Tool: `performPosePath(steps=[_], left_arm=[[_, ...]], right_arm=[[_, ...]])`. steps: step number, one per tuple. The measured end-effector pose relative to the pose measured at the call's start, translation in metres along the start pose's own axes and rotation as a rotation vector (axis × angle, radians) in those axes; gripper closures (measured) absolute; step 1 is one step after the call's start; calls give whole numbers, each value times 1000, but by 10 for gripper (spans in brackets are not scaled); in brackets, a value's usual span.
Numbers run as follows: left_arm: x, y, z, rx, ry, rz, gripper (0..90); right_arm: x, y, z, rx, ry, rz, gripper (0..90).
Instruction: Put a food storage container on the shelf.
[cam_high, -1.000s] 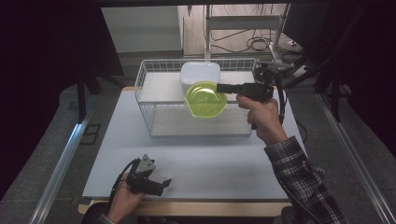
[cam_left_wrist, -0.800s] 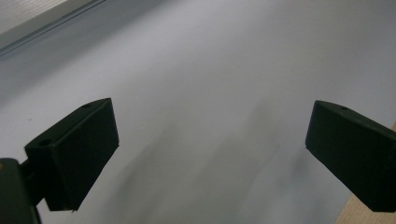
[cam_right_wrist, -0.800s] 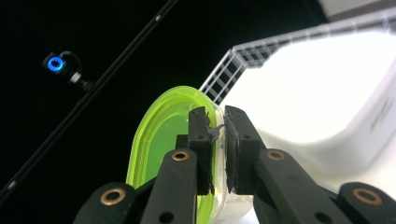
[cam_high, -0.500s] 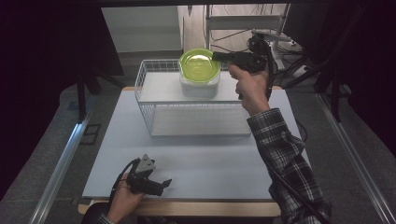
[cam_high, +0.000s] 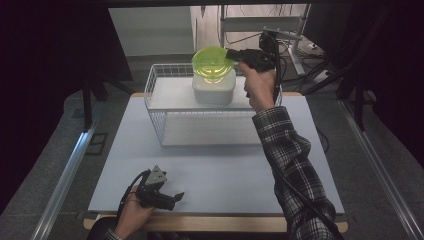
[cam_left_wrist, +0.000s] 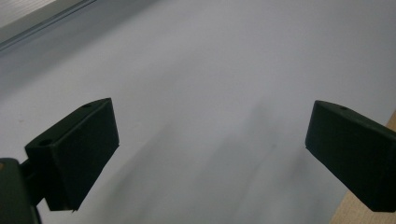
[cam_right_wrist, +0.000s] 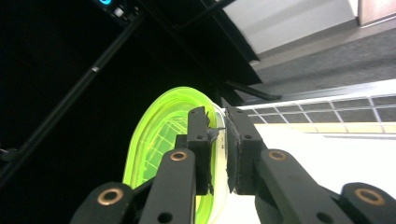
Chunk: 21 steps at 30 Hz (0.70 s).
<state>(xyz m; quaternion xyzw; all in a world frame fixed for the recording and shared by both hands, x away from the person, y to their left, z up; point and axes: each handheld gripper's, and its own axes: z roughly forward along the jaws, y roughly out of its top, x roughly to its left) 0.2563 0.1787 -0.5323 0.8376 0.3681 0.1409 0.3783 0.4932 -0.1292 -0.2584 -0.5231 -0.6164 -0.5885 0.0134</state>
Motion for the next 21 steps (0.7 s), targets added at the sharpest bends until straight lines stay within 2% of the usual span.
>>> performPosePath(steps=[2, 5, 9, 12, 15, 17, 21], left_arm=[[0, 0, 0, 0, -1, 0, 26], [0, 0, 1, 5, 0, 4, 26], [0, 0, 1, 8, -1, 4, 26], [0, 0, 1, 9, -1, 2, 26], [0, 0, 1, 9, 1, 4, 26], [1, 0, 0, 7, 3, 3, 26], [1, 0, 0, 7, 3, 1, 25]], right_arm=[[3, 1, 1, 7, -53, -28, 784], [7, 1, 5, 15, -119, -63, 700], [6, 1, 5, 13, -139, -82, 675], [6, 0, 5, 16, -137, -100, 575], [5, 0, 4, 10, -108, -135, 389], [5, -1, 3, 9, -99, -171, 293], [4, -7, -4, 15, -86, -248, 171]])
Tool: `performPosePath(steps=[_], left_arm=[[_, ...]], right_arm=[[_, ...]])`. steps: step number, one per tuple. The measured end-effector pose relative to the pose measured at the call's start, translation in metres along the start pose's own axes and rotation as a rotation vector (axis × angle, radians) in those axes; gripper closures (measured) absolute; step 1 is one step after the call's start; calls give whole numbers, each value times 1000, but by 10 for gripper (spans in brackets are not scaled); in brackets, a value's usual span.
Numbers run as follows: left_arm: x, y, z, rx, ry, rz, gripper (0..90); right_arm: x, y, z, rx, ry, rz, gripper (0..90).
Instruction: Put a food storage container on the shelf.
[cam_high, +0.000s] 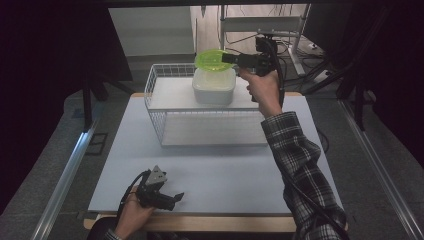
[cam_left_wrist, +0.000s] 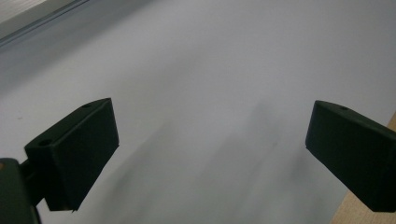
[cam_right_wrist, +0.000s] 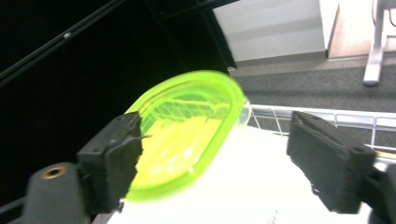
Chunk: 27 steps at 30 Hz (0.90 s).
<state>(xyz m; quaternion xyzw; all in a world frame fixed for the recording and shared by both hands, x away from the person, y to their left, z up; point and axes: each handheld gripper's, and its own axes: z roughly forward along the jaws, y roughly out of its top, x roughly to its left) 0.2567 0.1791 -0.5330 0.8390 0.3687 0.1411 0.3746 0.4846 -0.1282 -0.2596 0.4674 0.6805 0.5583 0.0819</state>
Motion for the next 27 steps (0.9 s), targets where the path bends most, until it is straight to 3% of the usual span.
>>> performPosePath(steps=[4, 16, 27], left_arm=[[0, 0, 0, -1, -1, -7, 25], [1, 1, -1, -2, -13, -35, 30], [2, 1, -3, -12, -21, -54, 41]], right_arm=[[1, -12, -10, 25, 36, -72, 107], [10, -47, -36, 41, 53, -224, 65], [10, -88, -48, 92, 69, -307, 50]])
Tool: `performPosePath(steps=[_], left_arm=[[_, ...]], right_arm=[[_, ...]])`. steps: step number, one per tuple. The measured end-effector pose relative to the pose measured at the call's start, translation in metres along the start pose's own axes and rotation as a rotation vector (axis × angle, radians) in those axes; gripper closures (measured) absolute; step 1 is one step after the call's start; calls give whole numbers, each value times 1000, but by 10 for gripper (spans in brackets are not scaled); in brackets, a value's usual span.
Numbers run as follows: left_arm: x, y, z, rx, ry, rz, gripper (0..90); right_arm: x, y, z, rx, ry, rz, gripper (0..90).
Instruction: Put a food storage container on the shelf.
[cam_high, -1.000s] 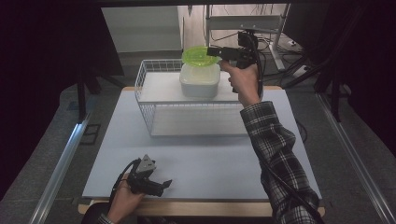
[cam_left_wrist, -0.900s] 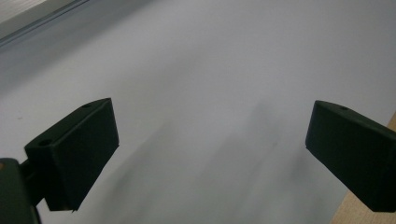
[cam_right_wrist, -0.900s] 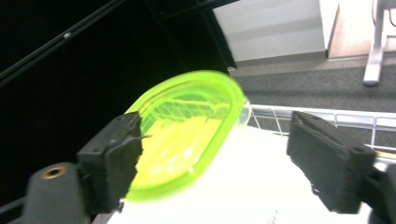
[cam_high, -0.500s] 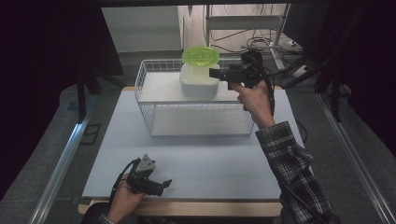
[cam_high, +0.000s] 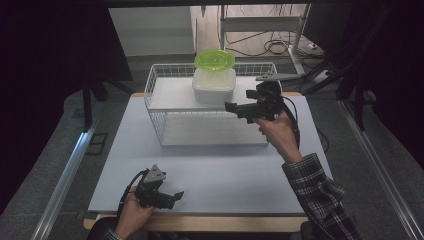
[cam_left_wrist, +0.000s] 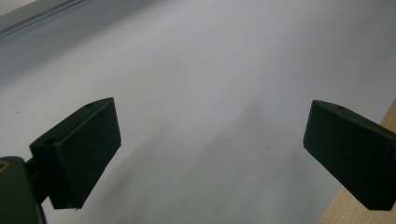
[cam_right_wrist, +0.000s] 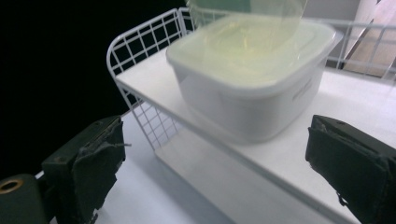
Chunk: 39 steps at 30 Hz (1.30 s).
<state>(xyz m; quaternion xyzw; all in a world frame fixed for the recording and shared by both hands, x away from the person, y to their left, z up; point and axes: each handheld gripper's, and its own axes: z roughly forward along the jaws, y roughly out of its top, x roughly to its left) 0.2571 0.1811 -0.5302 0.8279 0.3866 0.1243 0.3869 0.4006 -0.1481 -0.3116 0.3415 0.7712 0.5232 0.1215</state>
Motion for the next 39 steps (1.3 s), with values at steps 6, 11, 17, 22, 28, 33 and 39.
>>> performPosePath(steps=[6, 11, 17, 22, 28, 33, 39], left_arm=[[0, 0, -1, 4, -8, -7, 48], [2, 0, -2, 0, -21, -20, 51], [2, 0, -3, -8, -30, -25, 51], [2, 0, -2, -9, -27, -19, 50], [2, 0, -2, -9, -23, -15, 48], [2, -1, -2, -12, -18, -4, 45], [2, -1, -1, -12, -16, -1, 44]], right_arm=[[1, -19, -1, 26, 9, -16, 35], [0, -31, -1, 40, 19, -13, 25], [-1, -45, -3, 49, 11, -23, 25], [0, -59, -4, 49, -13, -36, 16], [0, -74, -4, 43, -53, -51, 7], [-3, -87, -4, 46, -65, -44, 6], [-6, -102, -5, 57, -76, -53, 7]])
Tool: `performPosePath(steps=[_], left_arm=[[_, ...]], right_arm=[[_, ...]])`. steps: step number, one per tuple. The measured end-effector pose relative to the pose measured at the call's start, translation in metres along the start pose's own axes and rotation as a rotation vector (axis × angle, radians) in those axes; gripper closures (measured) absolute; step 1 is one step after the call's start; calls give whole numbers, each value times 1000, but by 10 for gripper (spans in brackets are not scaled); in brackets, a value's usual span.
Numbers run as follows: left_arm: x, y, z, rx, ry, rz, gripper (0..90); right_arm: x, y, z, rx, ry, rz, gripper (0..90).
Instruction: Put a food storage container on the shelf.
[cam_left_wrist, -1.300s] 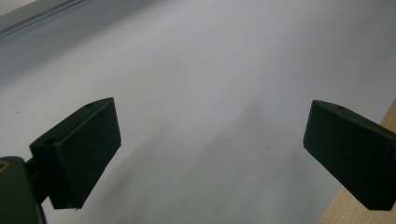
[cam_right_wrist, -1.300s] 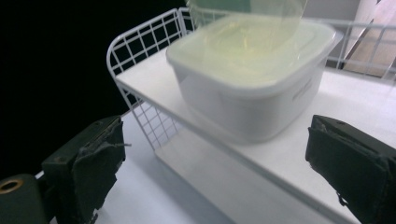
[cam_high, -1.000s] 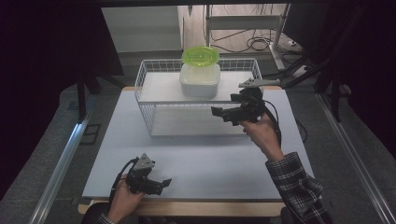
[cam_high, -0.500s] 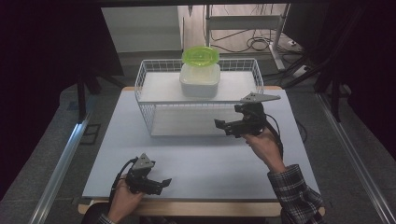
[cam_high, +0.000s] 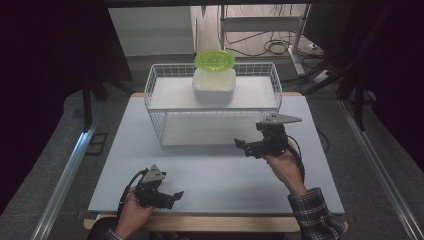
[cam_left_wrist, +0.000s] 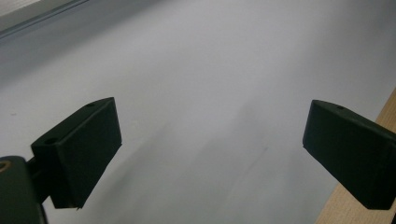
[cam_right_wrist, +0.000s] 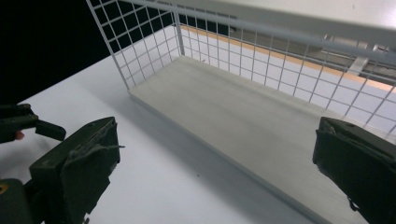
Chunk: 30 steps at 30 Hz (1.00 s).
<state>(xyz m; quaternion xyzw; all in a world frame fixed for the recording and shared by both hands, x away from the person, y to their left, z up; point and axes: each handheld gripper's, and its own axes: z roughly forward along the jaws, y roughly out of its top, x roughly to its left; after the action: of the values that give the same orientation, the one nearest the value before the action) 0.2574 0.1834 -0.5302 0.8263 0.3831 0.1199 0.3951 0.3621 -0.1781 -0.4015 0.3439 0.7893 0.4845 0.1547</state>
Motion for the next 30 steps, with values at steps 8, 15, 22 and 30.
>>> performPosePath(steps=[8, 15, 22, 30], left_arm=[[0, 0, 0, 0, 2, 4, 43], [-1, -1, 1, -2, 3, 8, 42], [-1, -1, 1, -2, 6, 11, 41], [-1, -1, 1, -6, 11, 20, 38]], right_arm=[[-4, -19, -2, 16, -21, 6, 7], [-7, -29, -5, 21, -30, 11, 7], [-9, -40, -10, 32, -43, 12, 7], [-9, -49, -16, 41, -63, 12, 7]])
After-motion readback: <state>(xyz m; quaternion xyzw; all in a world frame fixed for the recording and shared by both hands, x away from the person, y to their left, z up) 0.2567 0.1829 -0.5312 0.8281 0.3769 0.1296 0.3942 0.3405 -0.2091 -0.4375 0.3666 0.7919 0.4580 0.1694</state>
